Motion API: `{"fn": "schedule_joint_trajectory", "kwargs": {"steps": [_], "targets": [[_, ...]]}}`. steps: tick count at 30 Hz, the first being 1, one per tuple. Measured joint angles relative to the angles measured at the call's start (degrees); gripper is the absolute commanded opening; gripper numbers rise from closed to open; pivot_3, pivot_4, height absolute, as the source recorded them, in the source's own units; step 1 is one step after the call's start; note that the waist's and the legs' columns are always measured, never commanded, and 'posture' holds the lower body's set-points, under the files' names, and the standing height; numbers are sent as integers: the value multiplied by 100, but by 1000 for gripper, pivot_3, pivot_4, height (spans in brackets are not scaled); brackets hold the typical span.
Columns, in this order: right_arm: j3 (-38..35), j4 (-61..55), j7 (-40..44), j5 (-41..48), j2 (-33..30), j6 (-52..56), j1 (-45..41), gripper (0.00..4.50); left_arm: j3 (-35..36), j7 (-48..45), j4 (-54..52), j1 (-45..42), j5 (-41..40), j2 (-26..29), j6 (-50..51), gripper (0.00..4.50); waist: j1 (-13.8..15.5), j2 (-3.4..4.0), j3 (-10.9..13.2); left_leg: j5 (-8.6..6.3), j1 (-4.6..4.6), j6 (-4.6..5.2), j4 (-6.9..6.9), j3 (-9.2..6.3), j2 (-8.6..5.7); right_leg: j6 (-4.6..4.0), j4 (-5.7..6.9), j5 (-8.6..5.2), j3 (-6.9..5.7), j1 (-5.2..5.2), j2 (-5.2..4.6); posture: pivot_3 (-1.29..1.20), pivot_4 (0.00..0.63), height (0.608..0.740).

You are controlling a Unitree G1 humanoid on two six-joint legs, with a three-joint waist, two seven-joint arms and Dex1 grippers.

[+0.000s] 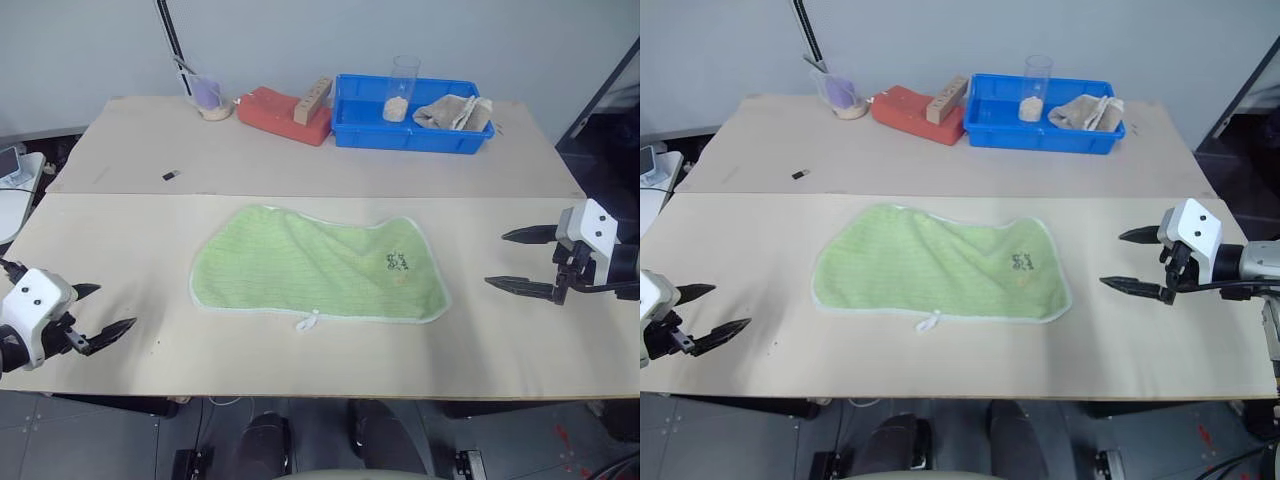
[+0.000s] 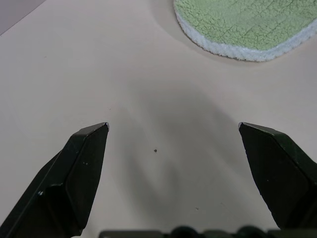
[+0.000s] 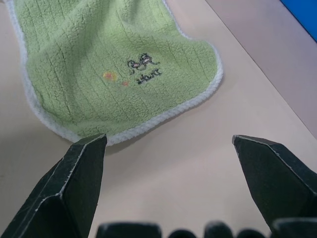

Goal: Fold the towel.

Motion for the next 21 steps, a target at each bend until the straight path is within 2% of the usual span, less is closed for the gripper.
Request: {"fn": "schedule_joint_trajectory", "kwargs": {"steps": [10, 21], "targets": [[143, 35, 6, -69, 76, -5, -160, 4485, 369, -366, 195, -40, -174, -29, -355, 4500, 0, 0, 0, 0, 1, 0, 0, 2, -1, -3, 2, -1, -1, -1, 0, 0, 150, 714], [158, -29, -41, -62, 193, -3, -204, 4485, 371, -623, 484, -68, -106, -28, -874, 4500, -2, 0, 0, 0, 2, 0, 0, 3, 1, -3, 3, -2, -1, -1, 0, 0, 150, 714]]}}
